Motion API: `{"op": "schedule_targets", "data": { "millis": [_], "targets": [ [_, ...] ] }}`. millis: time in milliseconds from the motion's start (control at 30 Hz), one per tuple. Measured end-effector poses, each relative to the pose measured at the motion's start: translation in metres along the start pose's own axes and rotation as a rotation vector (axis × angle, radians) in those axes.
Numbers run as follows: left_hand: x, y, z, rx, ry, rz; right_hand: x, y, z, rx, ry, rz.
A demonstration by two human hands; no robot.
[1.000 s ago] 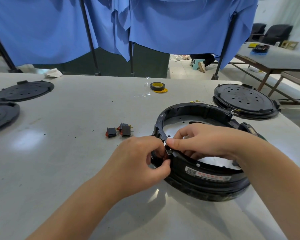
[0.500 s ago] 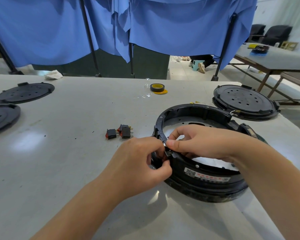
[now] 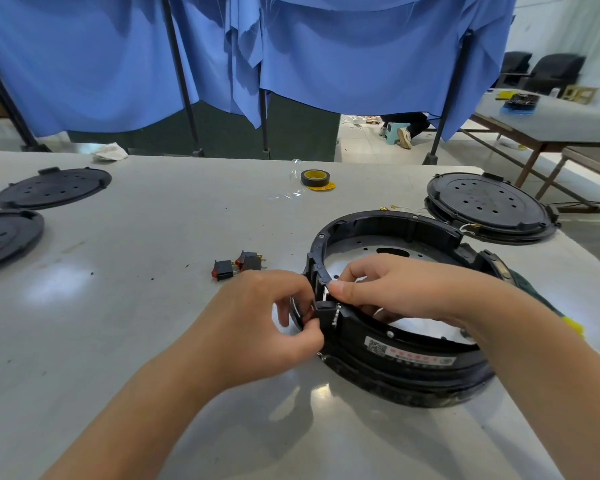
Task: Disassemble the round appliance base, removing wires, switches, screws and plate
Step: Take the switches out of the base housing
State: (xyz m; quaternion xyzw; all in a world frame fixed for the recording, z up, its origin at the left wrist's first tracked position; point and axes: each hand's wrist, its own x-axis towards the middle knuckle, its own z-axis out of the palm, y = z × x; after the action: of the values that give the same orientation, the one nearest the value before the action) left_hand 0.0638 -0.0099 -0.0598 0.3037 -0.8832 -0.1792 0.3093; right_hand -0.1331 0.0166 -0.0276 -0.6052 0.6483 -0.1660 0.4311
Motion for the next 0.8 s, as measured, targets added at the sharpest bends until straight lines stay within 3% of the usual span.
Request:
{"op": "schedule_targets", "data": {
  "millis": [100,233,367,567,800],
  "targets": [
    [0.001,-0.008,-0.011,-0.069,0.011,-0.133,-0.001,0.000,0.000,0.009,-0.004,-0.002],
    [0.008,-0.040,-0.027,-0.133,0.109,-0.438,-0.001,0.001,-0.001,0.001,-0.005,-0.005],
    [0.007,-0.078,-0.029,0.065,0.204,-0.641,-0.001,0.000,0.000,0.000,-0.016,-0.011],
    [0.006,-0.098,-0.013,0.171,0.120,-0.734,-0.003,0.000,0.000,-0.053,-0.002,-0.023],
    [0.007,-0.093,-0.009,0.298,0.210,-0.655,-0.008,-0.002,-0.001,-0.264,0.014,-0.068]
  ]
}}
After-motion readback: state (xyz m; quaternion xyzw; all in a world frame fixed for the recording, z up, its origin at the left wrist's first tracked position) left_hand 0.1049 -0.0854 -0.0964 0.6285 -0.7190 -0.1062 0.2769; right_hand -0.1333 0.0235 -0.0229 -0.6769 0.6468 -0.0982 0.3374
